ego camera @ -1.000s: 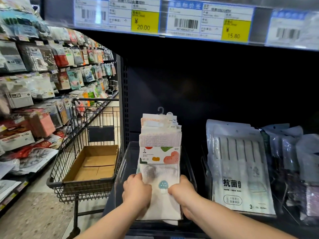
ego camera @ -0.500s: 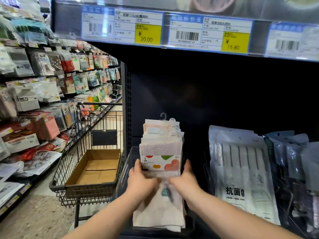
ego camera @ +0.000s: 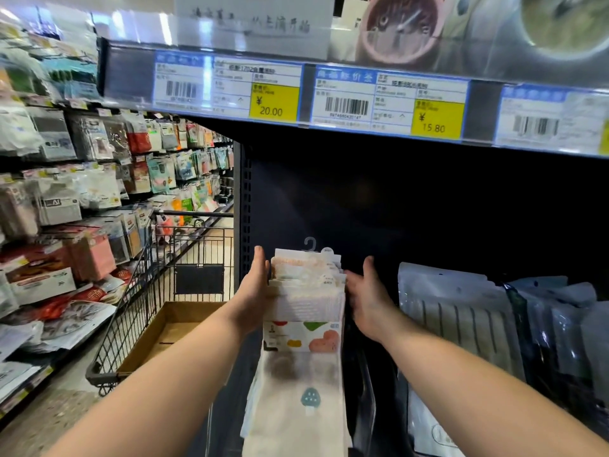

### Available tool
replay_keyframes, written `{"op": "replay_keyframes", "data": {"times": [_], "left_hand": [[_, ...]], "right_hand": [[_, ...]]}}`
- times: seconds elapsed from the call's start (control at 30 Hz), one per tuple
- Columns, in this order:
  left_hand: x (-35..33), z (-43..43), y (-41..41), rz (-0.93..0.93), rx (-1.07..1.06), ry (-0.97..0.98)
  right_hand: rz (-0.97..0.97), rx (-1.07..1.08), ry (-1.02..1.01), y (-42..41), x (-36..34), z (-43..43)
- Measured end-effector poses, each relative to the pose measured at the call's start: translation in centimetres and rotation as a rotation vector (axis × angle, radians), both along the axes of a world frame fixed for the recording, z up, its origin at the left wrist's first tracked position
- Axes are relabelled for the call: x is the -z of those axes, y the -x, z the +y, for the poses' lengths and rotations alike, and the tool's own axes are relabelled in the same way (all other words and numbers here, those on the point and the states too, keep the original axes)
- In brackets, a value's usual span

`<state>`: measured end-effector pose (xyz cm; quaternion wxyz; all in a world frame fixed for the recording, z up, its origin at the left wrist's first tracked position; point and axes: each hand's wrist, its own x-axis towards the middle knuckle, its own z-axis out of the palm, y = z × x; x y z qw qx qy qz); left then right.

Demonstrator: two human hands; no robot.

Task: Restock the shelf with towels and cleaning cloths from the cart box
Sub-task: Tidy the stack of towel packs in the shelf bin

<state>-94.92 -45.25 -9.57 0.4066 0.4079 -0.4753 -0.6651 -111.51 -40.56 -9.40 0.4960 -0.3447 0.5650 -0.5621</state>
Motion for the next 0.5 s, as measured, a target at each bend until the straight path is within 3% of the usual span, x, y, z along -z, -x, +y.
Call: {"op": "replay_keyframes", "data": {"times": [0.23,0.4,0.5], "left_hand": [[0.3,-1.2,-0.3,-0.026,0.047,0.008],[0.2,-1.3,0.3,0.0,0.026,0.01],[-0.4,-1.2,0.3,-0.041,0.023,0.008]], "right_hand": [[0.041,-0.18,-0.013,0.1,-0.1,-0.2],[0.116,-0.029,-0.014,0.5,-0.6,-0.8],[0.105,-0.056,-0.031,0.0,-0.6,-1.4]]}}
